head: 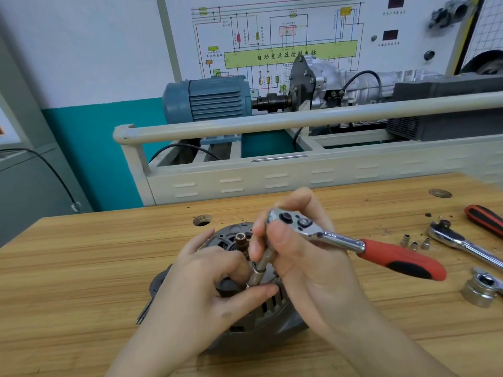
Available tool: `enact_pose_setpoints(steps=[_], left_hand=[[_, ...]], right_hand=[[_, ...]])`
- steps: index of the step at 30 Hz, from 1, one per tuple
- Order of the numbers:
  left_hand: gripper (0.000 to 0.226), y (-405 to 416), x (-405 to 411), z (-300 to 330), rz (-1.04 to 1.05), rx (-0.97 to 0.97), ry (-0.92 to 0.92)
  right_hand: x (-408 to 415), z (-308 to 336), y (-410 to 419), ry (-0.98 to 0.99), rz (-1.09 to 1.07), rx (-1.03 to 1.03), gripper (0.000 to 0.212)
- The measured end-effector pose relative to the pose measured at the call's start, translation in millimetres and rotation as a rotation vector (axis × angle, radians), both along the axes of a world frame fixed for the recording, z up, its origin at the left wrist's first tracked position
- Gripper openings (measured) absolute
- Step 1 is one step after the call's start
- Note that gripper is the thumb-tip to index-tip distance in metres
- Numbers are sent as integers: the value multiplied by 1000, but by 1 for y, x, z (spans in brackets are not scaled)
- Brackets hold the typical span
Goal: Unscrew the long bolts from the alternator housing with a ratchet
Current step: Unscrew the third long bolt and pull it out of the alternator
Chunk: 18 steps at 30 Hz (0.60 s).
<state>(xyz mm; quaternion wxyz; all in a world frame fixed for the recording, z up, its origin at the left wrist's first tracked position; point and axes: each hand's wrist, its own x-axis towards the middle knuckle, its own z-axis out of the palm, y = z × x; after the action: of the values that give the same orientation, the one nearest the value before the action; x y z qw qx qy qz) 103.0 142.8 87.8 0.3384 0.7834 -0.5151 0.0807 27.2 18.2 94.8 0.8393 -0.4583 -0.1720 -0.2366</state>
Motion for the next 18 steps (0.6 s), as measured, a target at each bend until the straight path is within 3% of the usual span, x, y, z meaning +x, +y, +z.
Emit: enact_pose_setpoints(steps=[4,7,13,18], left_hand=[[48,2,-2,4,-37,-29,141],[51,4,-2,6,-80,18,168],[32,3,-3,6,-41,2,165],[51,0,-2,5,-16,-10,144]], right_hand=[[2,0,1,-13,93,32,27],[4,-3,1,30,135,80,35],[5,-3,0,47,153,143,37],[1,0,1,-4,82,67,25]])
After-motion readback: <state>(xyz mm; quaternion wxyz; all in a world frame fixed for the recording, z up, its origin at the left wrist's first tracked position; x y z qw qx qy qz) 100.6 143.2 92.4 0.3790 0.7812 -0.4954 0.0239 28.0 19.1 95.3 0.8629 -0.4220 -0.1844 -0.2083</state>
